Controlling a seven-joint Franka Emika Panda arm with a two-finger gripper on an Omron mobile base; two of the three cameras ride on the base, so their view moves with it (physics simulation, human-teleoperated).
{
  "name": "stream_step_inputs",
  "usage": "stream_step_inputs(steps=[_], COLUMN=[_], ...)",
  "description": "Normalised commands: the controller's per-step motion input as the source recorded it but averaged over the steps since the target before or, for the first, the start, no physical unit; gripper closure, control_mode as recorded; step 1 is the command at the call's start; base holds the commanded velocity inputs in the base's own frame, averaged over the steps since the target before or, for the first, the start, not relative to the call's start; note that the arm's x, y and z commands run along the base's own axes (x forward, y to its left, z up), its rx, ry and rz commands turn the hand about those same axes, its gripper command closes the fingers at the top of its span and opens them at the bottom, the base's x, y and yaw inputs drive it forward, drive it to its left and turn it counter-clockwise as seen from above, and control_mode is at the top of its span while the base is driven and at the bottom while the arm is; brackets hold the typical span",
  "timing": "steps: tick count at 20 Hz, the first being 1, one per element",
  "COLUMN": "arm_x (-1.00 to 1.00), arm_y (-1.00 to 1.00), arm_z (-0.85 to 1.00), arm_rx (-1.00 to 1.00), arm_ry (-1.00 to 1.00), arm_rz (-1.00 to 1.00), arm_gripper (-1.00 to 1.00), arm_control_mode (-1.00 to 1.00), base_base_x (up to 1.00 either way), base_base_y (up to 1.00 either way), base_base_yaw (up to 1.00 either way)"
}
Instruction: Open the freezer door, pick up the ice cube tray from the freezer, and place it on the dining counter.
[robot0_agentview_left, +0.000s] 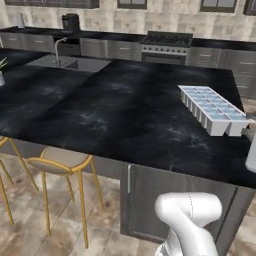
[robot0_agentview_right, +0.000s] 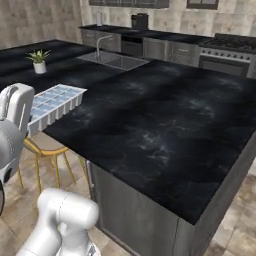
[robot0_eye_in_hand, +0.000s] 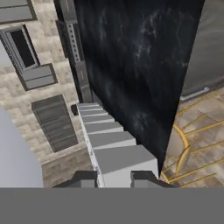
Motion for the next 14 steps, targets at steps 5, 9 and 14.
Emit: stream_step_inputs(steps=[5, 9, 14], arm_x=[0.0, 0.0, 0.0], arm_y=[0.0, 0.0, 0.0], arm_z=[0.0, 0.0, 0.0], arm_rx=[0.0, 0.0, 0.0], arm_ry=[0.0, 0.0, 0.0], arm_rz=[0.0, 0.0, 0.0], arm_gripper=[1.0, 1.0, 1.0], arm_control_mode=[1.0, 1.0, 1.0], base_base_x=[0.54, 0.47, 0.42], base_base_y=[0.96, 0.81, 0.73], base_base_yaw=[-0.24, -0.3, -0.43])
